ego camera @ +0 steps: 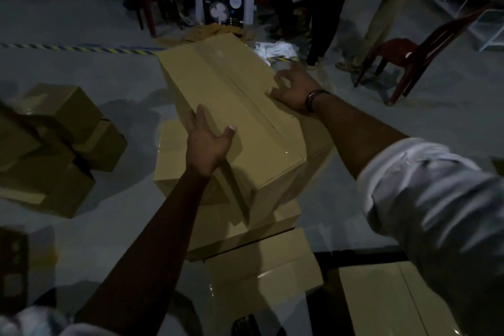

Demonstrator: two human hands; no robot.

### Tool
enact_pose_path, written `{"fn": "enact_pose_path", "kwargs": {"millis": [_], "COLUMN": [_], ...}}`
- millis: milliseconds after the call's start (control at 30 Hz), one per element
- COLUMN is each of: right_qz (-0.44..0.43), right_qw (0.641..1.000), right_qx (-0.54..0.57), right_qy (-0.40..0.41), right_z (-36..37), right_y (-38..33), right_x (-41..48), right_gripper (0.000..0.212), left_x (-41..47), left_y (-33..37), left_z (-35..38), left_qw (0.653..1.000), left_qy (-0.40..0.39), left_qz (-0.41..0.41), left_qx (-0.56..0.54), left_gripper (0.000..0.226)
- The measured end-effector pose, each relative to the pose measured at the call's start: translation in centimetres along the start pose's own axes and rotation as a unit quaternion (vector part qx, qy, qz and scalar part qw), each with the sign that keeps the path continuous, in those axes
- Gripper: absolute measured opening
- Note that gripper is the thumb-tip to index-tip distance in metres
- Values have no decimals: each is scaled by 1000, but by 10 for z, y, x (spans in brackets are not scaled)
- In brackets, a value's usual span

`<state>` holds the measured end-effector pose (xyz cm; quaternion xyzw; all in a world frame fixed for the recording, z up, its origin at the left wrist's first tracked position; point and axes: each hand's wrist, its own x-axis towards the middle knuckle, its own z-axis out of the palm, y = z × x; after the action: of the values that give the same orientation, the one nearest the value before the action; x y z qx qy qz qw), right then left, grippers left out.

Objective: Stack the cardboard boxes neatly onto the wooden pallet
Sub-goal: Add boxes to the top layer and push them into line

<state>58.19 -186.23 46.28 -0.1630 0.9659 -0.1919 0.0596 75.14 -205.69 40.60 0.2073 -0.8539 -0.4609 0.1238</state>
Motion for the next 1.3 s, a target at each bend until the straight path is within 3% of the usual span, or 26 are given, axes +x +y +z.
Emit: {"fn": "enact_pose_path", "kwargs": {"millis": [167,500,833,1300], "right_qz": [2,6,60,143], "right_qw": [999,996,990,983], "right_qx": [52,-5,-21,18], "right_qy": [4,89,130,116], "right_z": [18,25,40,66], "right_y": [4,42,126,213], "right_x": [-11,-128,-339,-661], "right_gripper": [80,91,92,89], "left_x": [11,-60,-248,-542], "left_y": [11,37,58,65], "left_z": [-3,18,72,119], "left_qw": [1000,996,984,944], "left_qy": [-18,-53,-111,-217], "left_qz": [-9,20,61,99], "left_qx": [15,73,122,228], "left_gripper": [96,113,110,110]}}
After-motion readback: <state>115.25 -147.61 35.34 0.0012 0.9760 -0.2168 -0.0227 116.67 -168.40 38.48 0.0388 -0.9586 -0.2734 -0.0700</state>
